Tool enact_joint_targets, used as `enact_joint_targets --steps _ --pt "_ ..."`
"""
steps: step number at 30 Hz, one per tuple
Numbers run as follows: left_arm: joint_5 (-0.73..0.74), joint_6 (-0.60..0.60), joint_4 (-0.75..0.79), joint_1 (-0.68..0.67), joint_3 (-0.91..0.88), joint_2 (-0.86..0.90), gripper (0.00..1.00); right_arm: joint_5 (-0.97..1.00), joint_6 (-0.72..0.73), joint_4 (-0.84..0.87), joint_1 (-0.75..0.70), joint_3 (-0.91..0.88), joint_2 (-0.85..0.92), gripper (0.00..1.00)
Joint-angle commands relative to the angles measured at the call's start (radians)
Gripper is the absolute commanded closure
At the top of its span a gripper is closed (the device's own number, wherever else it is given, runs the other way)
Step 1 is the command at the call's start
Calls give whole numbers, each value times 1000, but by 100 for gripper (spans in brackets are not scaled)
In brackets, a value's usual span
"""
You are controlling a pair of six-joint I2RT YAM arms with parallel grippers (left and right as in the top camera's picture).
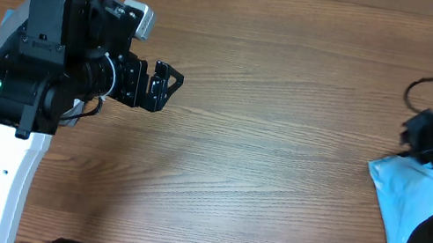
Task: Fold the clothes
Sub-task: 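Grasp the light-blue T-shirt edge with the right gripper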
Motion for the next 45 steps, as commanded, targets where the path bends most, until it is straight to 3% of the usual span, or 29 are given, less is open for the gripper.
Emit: enact_joint_targets --steps 1,3,8,16,18,19,21,23,24,30,34,45 --pt "7 -6 3 -7 27 3 0 4 38 94 -51 -115 -19 57" --pt "7 -6 3 -7 27 3 0 -24 38 146 -91 -156 -19 46" --pt "7 -5 8 -7 27 3 0 -62 105 225 -188 -205 -16 41" --pt "7 -6 20 -7 27 3 0 -84 105 294 -140 -236 18 34" --pt "7 -6 19 -7 27 3 0 -76 105 293 -126 -243 18 45" --pt "7 -6 19 -7 27 3 0 -61 105 289 -124 -243 18 60" --pt "7 -6 19 -7 27 3 0 -49 105 279 -126 -241 18 72" --pt "7 -6 19 -7 27 3 0 -50 108 234 -146 -226 17 91" --pt "8 -6 19 -7 27 3 0 -50 109 216 -154 -214 17 94" --pt "8 -6 20 -7 27 3 0 -82 85 50 -186 -41 -28 96" --pt "7 -6 21 -7 27 3 0 -217 -37 -19 -157 107 -108 96" --pt "12 -7 23 -7 27 3 0 -466 -136 17 61 278 -250 96"
